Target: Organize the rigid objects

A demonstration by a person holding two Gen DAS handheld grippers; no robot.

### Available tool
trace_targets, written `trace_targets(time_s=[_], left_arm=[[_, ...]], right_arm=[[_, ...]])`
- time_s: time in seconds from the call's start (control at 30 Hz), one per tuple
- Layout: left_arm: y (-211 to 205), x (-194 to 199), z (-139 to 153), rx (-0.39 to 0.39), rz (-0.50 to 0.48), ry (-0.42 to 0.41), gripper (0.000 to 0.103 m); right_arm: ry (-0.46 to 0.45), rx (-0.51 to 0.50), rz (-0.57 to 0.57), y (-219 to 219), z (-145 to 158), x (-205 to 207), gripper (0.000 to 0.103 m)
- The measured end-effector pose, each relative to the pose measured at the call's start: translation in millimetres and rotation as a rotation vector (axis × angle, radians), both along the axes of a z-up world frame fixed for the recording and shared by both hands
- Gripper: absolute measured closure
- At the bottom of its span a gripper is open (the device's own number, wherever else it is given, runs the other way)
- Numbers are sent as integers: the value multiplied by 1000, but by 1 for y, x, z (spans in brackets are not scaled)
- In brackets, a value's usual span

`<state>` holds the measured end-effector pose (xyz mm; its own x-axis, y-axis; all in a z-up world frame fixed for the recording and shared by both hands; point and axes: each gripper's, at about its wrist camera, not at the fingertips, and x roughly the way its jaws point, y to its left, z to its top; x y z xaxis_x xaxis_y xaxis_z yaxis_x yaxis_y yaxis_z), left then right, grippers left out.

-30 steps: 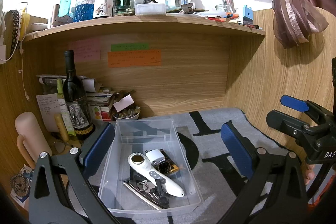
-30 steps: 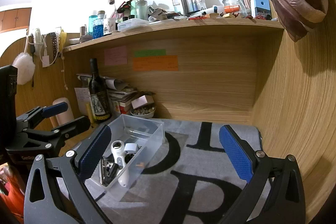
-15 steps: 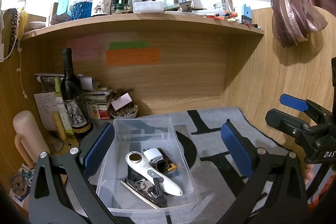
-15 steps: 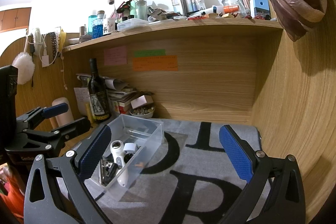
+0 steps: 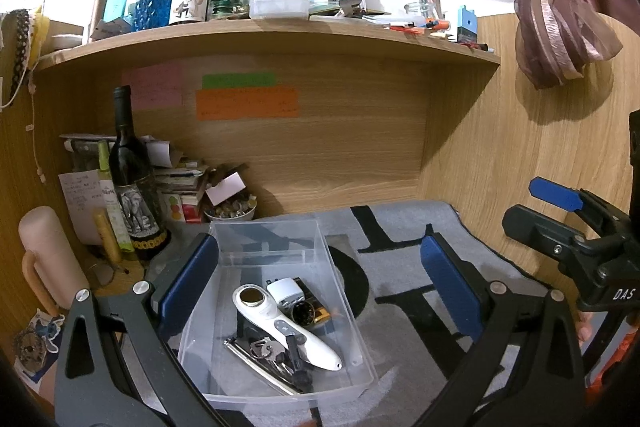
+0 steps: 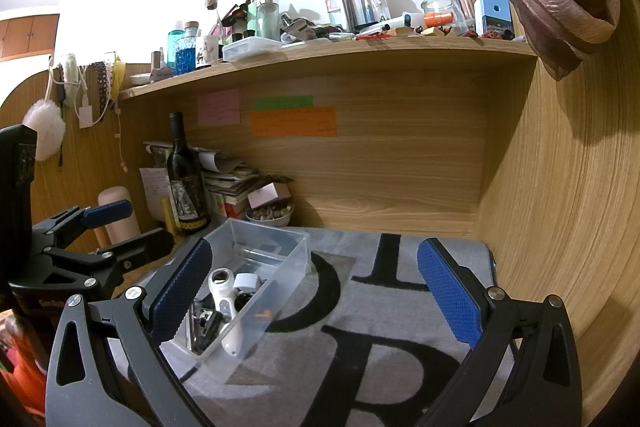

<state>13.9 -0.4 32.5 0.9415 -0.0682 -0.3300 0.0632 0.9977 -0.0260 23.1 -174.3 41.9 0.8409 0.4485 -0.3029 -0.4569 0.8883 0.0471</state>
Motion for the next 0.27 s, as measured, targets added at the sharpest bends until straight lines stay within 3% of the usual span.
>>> trace_targets(time_s=[0.27], left_arm=[[4, 1, -2, -5, 4, 3, 0]], right_arm=[[4, -6, 2, 1, 0, 3, 0]])
